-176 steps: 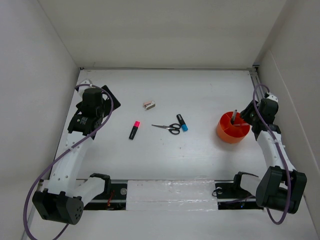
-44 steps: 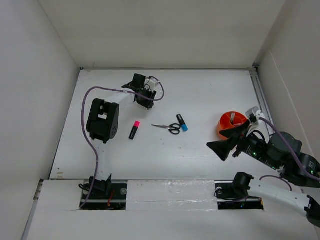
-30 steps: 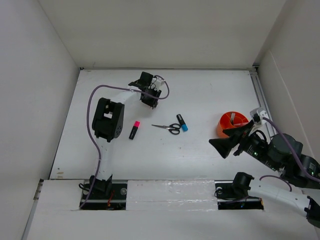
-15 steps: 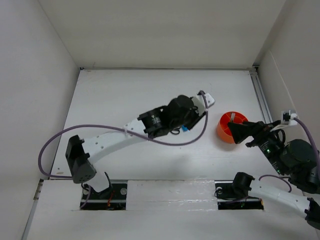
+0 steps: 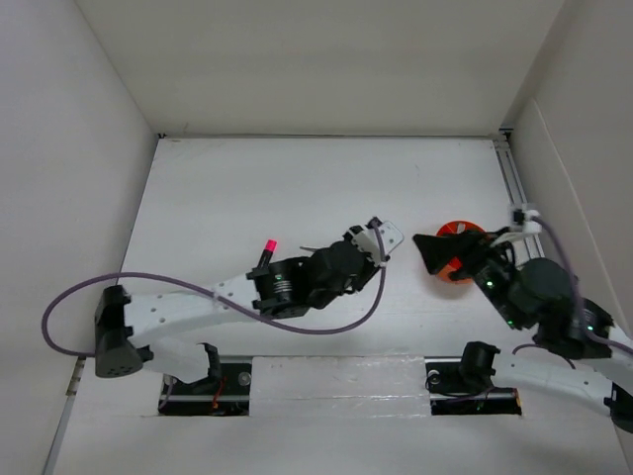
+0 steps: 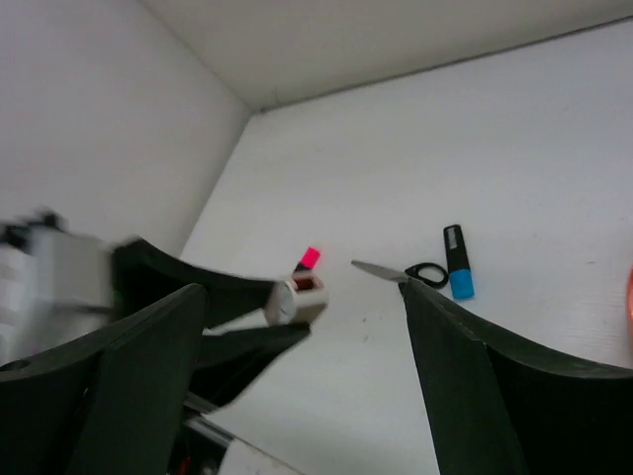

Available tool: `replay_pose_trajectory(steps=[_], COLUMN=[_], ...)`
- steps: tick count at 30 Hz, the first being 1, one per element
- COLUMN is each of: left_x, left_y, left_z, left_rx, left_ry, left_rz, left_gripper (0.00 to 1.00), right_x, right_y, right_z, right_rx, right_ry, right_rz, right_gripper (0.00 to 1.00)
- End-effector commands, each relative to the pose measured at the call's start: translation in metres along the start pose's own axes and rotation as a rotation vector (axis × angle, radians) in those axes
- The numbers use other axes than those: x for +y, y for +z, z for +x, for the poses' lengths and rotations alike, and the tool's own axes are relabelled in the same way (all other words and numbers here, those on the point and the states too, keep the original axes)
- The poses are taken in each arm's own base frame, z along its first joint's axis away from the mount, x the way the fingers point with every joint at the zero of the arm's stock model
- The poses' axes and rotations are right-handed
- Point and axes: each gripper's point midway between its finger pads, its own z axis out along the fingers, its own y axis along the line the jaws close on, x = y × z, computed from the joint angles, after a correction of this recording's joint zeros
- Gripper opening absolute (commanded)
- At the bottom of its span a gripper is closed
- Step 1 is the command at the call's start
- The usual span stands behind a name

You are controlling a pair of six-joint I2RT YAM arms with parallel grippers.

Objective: Sort the stationery into containers
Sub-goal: Place the stapler in the storage box.

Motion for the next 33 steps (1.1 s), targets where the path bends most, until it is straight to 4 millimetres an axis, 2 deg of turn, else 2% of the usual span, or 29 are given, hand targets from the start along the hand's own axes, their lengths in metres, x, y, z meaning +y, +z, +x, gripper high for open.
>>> replay_pose_trajectory(steps=[1, 2, 3, 4, 6, 8, 9, 11, 12, 14, 15, 16, 17, 18, 20, 21, 24, 28, 30, 31, 33], left_x=[0.045, 0.051, 0.055, 0.058, 0.061, 0.07, 0.079, 0.086, 0.091, 0.087, 0.088, 0.091, 0.089, 0.079, 0.077, 0.069, 0.068, 0.061, 0.06, 0.06, 0.058], left_y=[-0.049, -0.056, -0.064, -0.077, -0.091, -0.107, -0.111, -0.123, -0.123, -0.129, -0.133, -0.135, -0.137, -0.137, -0.138, -0.138, -0.133, -0.117, -0.114, -0.114, -0.111], left_z=[-0.068, -0.068, -0.07, -0.069, -0.068, -0.063, -0.059, -0.059, -0.052, -0.05, -0.045, -0.045, -0.043, -0.038, -0.029, -0.026, -0.022, -0.015, -0.011, -0.011, -0.009], left_rx=[-0.253, -0.252, -0.261, -0.279, -0.294, -0.32, -0.319, -0.333, -0.311, -0.302, -0.289, -0.292, -0.288, -0.28, -0.261, -0.256, -0.231, -0.188, -0.171, -0.171, -0.163], left_ry=[-0.168, -0.184, -0.209, -0.229, -0.26, -0.307, -0.328, -0.366, -0.374, -0.379, -0.378, -0.38, -0.372, -0.354, -0.327, -0.315, -0.288, -0.241, -0.221, -0.221, -0.212], left_rz=[-0.11, -0.131, -0.129, -0.109, -0.083, -0.086, -0.126, -0.15, -0.183, -0.176, -0.187, -0.217, -0.226, -0.209, -0.232, -0.209, -0.225, -0.27, -0.286, -0.286, -0.288], left_gripper=[0.0, 0.0, 0.0, 0.0, 0.0, 0.0, 0.0, 0.0, 0.0, 0.0, 0.0, 0.0, 0.0, 0.0, 0.0, 0.0, 0.0, 0.0, 0.0, 0.0, 0.0], right_x=[0.044, 0.065, 0.073, 0.074, 0.081, 0.09, 0.086, 0.086, 0.09, 0.087, 0.081, 0.086, 0.092, 0.096, 0.097, 0.1, 0.113, 0.121, 0.116, 0.114, 0.111], right_y=[0.014, 0.015, 0.017, 0.024, 0.045, 0.057, 0.067, 0.07, 0.073, 0.072, 0.09, 0.094, 0.088, 0.092, 0.106, 0.106, 0.092, 0.085, 0.085, 0.084, 0.083], right_z=[0.021, 0.022, 0.024, 0.027, 0.039, 0.035, 0.017, -0.007, -0.02, -0.029, -0.018, -0.019, 0.001, 0.01, 0.033, 0.034, 0.048, 0.066, 0.073, 0.085, 0.09], right_rx=[0.06, 0.071, 0.081, 0.092, 0.124, 0.136, 0.096, 0.047, 0.021, 0.06, 0.147, 0.167, 0.274, 0.298, 0.285, 0.259, 0.273, 0.315, 0.326, 0.351, 0.351], right_ry=[-0.059, -0.037, -0.049, -0.061, -0.089, -0.073, -0.057, -0.048, -0.013, -0.03, 0.037, 0.04, 0.06, 0.095, 0.085, 0.053, 0.041, 0.031, 0.033, 0.034, 0.035], right_rz=[-0.183, -0.268, -0.288, -0.276, -0.299, -0.364, -0.39, -0.457, -0.501, -0.619, -0.633, -0.707, -0.81, -0.835, -0.703, -0.648, -0.637, -0.634, -0.611, -0.606, -0.59], right_gripper=[0.86, 0.84, 0.84, 0.84, 0.83, 0.83, 0.84, 0.84, 0.84, 0.86, 0.86, 0.86, 0.86, 0.82, 0.8, 0.8, 0.83, 0.83, 0.81, 0.81, 0.8])
